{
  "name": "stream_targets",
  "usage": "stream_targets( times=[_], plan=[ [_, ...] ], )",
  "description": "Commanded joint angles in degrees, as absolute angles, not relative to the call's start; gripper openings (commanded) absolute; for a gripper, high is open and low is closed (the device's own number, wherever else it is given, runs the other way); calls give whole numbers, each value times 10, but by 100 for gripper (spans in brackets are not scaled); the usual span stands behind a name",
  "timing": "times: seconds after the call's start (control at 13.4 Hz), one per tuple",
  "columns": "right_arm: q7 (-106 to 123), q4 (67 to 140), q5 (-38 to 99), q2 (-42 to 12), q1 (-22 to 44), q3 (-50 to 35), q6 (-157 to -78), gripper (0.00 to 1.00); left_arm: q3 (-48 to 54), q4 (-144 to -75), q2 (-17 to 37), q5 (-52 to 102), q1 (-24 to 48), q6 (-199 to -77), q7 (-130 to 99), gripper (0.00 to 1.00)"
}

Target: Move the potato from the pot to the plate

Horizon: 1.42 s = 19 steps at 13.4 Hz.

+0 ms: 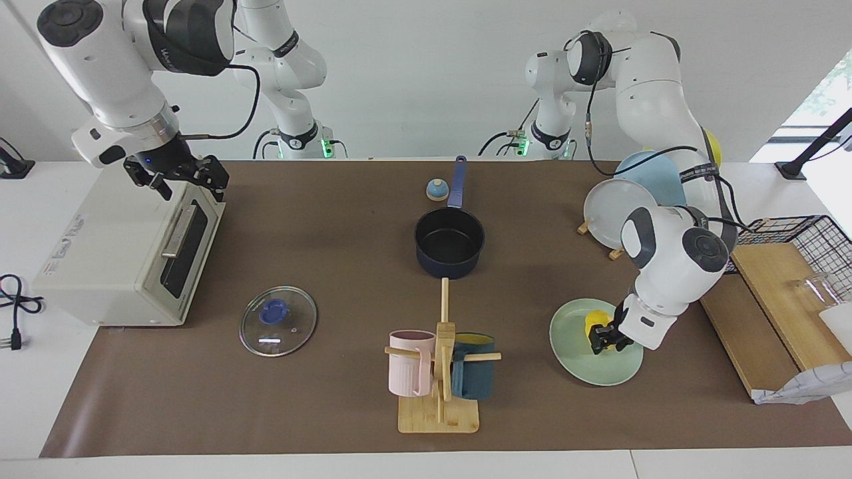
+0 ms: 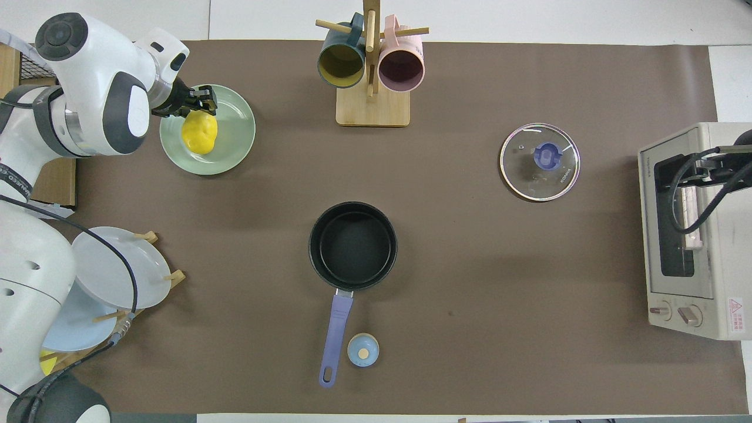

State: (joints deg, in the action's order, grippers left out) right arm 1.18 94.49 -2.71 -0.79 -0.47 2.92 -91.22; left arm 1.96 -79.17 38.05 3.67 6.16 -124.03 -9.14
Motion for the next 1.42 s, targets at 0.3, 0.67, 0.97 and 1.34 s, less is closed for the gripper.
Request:
stream_targets(
  times=[0.3, 0.67, 0.97, 1.34],
  plan=[
    [17, 947, -25, -2, -12, 24, -904, 100, 20, -839, 348, 40, 56, -1260, -91, 100],
    [17, 947, -25, -2, -12, 23, -904, 100, 4, -811, 257, 41, 49, -1148, -88, 100],
    [17, 947, -25, -2, -12, 24, -903, 100, -17, -813, 150, 39, 47, -1018, -83, 100],
    [17, 947, -25, -2, -12, 24, -904, 100, -21, -830, 38, 7, 47, -863, -24, 100]
  ],
)
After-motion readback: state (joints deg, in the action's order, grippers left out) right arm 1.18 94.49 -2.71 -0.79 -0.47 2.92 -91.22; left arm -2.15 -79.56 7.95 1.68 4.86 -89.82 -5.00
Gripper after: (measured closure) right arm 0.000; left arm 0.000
